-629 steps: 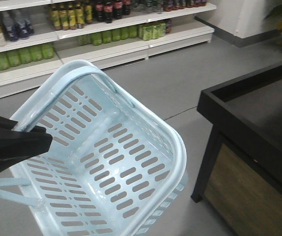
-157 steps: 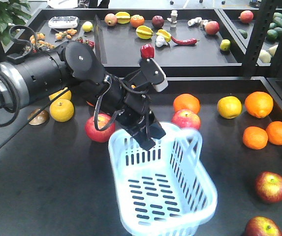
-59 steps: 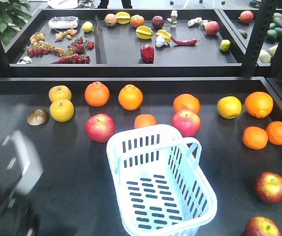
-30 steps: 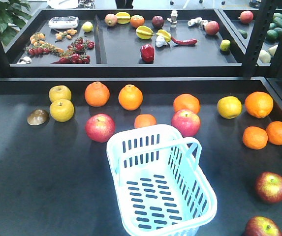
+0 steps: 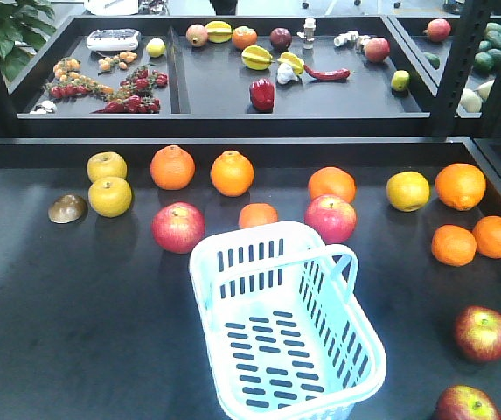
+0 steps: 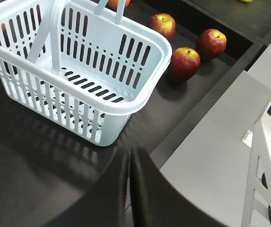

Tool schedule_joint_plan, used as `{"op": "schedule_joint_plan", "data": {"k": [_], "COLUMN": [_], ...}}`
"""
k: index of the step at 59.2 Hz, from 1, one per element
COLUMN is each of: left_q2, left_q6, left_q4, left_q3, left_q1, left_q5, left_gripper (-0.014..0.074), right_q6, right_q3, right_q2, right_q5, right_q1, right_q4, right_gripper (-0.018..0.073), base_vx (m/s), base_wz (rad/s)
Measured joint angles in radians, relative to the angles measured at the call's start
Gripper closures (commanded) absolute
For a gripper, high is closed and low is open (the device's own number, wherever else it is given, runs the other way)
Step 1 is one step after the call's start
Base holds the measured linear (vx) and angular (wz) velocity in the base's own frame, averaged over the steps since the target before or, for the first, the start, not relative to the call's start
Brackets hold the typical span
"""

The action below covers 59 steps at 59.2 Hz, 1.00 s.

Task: Pick three apples into basket with both arms

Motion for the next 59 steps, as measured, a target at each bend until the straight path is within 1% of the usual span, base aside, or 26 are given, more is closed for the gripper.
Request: {"op": "schedule_joint_plan", "data": {"k": [5,9,13,18,24,30,34,36,39,44,49,52,56,59], "left_q2": [0.000,0.000,0.000,0.000,0.000,0.000,0.000,0.000,0.000,0.000,0.000,0.000,0.000,0.000], "left_q6": [-0.001,-0.001,-0.001,-0.001,-0.001,-0.001,-0.001,-0.001,-0.001,-0.001,-0.001,-0.001,-0.001,-0.001], "left_q4": [0.000,0.000,0.000,0.000,0.000,0.000,0.000,0.000,0.000,0.000,0.000,0.000,0.000,0.000], "left_q3": [0.000,0.000,0.000,0.000,0.000,0.000,0.000,0.000,0.000,0.000,0.000,0.000,0.000,0.000], "left_q1": [0.000,0.000,0.000,0.000,0.000,0.000,0.000,0.000,0.000,0.000,0.000,0.000,0.000,0.000], "left_q5": [0.000,0.000,0.000,-0.001,-0.002,-0.002,-0.002,-0.002,-0.002,-0.002,-0.002,-0.002,-0.002,-0.002], "left_gripper": [0.0603,0.0603,0.0603,0.0603,0.0603,0.0603,0.0603,0.0603,0.0602,0.0602,0.0602,0.0602,0.0602,0.0603], "right_q6": [-0.115,-0.212,-0.306,-0.391,-0.435,-0.439,-0.439,-0.439,-0.439,-0.441,-0.461,-0.470,-0.481,-0.479], "right_q3": [-0.124,-0.243,-0.366,-0.479,-0.550,-0.575,-0.602,-0.619,-0.649,-0.703,-0.754,-0.774,-0.786,-0.787], "right_q2": [0.004,0.043,0.118,0.206,0.268,0.314,0.371,0.419,0.482,0.604,0.719,0.777,0.869,0.928], "right_q5": [0.101,0.214,0.354,0.474,0.507,0.530,0.605,0.664,0.738,0.817,0.876,0.907,0.948,0.973], "right_q1": [0.013,0.018,0.018,0.018,0.018,0.018,0.018,0.018,0.018,0.018,0.018,0.018,0.018,0.018], "right_q4": [-0.057,-0.116,-0.183,-0.242,-0.282,-0.299,-0.313,-0.326,-0.349,-0.379,-0.392,-0.395,-0.407,-0.422], "right_gripper": [0.0564,0.0564,0.0564,0.0564,0.0564,0.0564,0.0559,0.0549,0.0519,0.0416,0.0239,0.0109,-0.0041,-0.0125], "base_vx": [0.00,0.00,0.00,0.00,0.00,0.00,0.00,0.00,0.00,0.00,0.00,0.00,0.00,0.00], "base_wz": [0.00,0.00,0.00,0.00,0.00,0.00,0.00,0.00,0.00,0.00,0.00,0.00,0.00,0.00]}}
